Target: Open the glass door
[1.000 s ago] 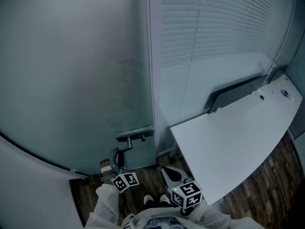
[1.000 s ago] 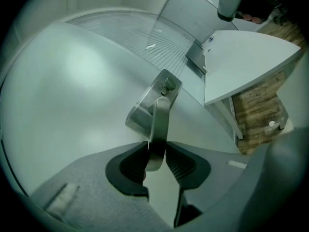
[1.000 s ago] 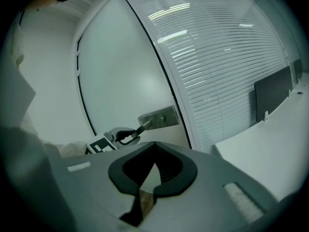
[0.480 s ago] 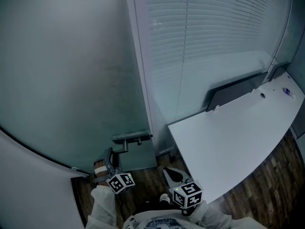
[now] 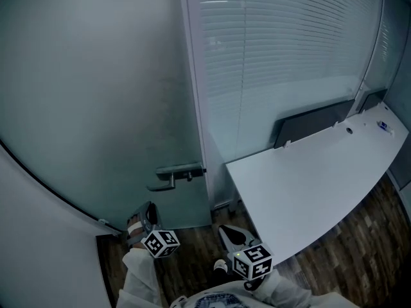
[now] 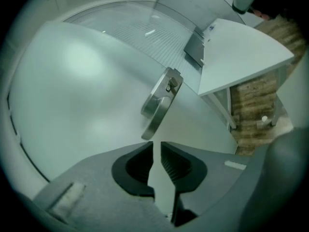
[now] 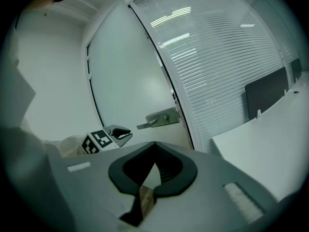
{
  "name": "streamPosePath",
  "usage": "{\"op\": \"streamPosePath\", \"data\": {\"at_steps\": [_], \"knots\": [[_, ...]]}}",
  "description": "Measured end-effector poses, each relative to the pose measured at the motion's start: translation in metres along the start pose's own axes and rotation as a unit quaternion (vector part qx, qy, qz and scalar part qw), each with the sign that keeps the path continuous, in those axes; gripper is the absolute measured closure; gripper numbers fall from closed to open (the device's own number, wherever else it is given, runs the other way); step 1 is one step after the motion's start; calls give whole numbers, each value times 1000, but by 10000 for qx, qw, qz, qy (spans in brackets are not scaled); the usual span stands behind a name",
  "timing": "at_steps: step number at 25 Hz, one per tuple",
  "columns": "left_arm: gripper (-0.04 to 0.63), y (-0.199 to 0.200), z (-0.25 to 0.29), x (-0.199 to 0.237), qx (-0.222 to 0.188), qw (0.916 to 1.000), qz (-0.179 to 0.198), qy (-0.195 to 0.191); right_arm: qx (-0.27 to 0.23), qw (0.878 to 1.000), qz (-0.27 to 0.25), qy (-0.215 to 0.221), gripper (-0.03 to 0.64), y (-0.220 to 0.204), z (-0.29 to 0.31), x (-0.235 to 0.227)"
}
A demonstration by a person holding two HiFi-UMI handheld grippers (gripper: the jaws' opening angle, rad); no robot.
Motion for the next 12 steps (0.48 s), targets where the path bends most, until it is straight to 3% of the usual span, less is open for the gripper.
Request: {"op": "streamPosePath", "data": {"at_steps": [2,4,8,10,12], "knots": [[594,-15,-41,-9,-30,9972,-738,-81,-31,10000,-49,17,611,-7,-20,14],[594,-28,-89,-27,-112,9873,-1559,-281,-82,9999,-127,75,611,-18,-41,34],[594,-41,-197,-59,-518,9517,-2979,-540,-347,9988,-326,149,611,-40,-91,80],[594,-44,-252,-72,-739,9349,-3414,-620,-431,9981,-404,169,611,-57,-120,104],[594,-47,-301,-81,-903,9268,-3587,-646,-482,9976,-456,181,611,-73,-149,127]]}}
Point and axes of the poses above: the fingertips, and each gripper's own axes: z forward along the fingers, x to its left, y out of its top, the point moved 3 cm from there along -z, backward along the fingers, and after that the axes turned 1 degree about -x, right-handed, at the moved point
